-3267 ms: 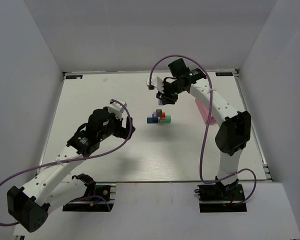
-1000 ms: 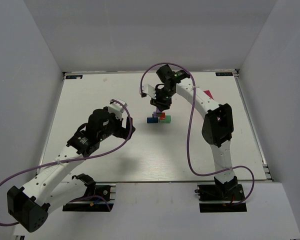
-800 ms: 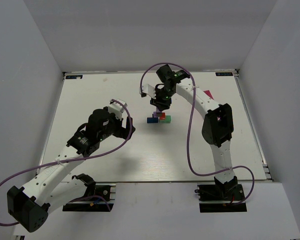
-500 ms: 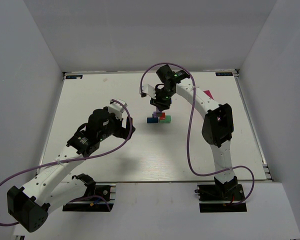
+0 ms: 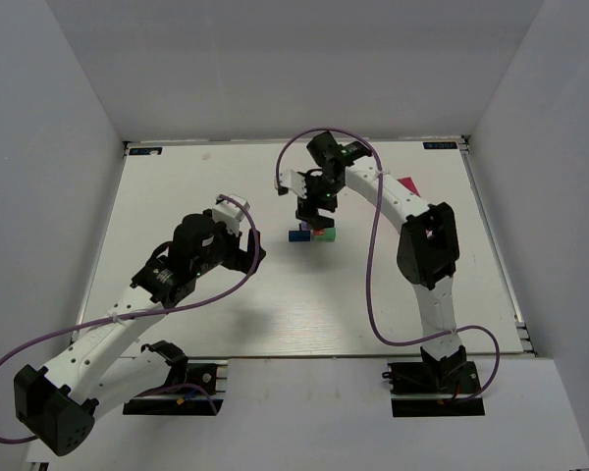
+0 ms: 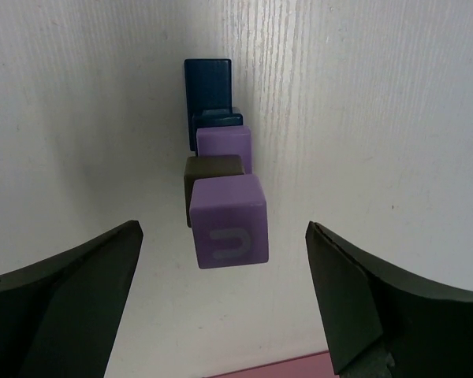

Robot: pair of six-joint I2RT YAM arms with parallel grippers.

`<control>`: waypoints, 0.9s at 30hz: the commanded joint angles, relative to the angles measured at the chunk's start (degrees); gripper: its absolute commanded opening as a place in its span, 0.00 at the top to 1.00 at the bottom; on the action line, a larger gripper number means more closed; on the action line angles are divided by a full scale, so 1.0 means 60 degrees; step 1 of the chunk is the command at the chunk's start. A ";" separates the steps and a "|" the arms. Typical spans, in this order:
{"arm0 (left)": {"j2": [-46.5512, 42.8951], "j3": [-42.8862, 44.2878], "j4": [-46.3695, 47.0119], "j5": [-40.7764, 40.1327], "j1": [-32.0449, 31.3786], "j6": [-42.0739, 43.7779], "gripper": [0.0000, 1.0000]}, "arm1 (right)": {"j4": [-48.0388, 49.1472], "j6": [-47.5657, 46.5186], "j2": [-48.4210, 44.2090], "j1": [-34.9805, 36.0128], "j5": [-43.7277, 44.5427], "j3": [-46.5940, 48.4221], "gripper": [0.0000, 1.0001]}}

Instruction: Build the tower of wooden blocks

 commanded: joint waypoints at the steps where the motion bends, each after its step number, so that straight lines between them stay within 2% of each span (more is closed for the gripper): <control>1: -0.0230 -0.0003 0.0085 0.0125 0.0042 0.0066 0.00 | 0.0049 0.0010 -0.0501 0.0046 -0.0072 -0.0091 0.10; 12: -0.0230 -0.0003 0.0085 0.0038 0.0042 0.0066 0.00 | 0.0722 0.0375 -0.0941 -0.0027 0.0059 -0.0501 0.10; 19: -0.0230 -0.0091 0.0085 -0.0051 0.0042 0.0066 0.00 | 0.1484 0.0888 -0.2724 -0.0173 0.0441 -0.1803 0.10; 25: -0.0230 -0.0091 0.0085 -0.0139 0.0042 0.0153 0.00 | 0.3120 0.1838 -0.4893 -0.0378 0.1126 -0.4508 0.10; 26: -0.0317 -0.0091 0.0085 -0.0139 0.0042 0.0154 0.00 | 0.3618 0.2174 -0.5781 -0.0393 0.1260 -0.4849 0.10; 27: -0.0405 -0.0091 0.0085 -0.0139 0.0042 0.0270 0.00 | 0.4218 0.2555 -0.6079 -0.0451 0.1377 -0.5954 0.10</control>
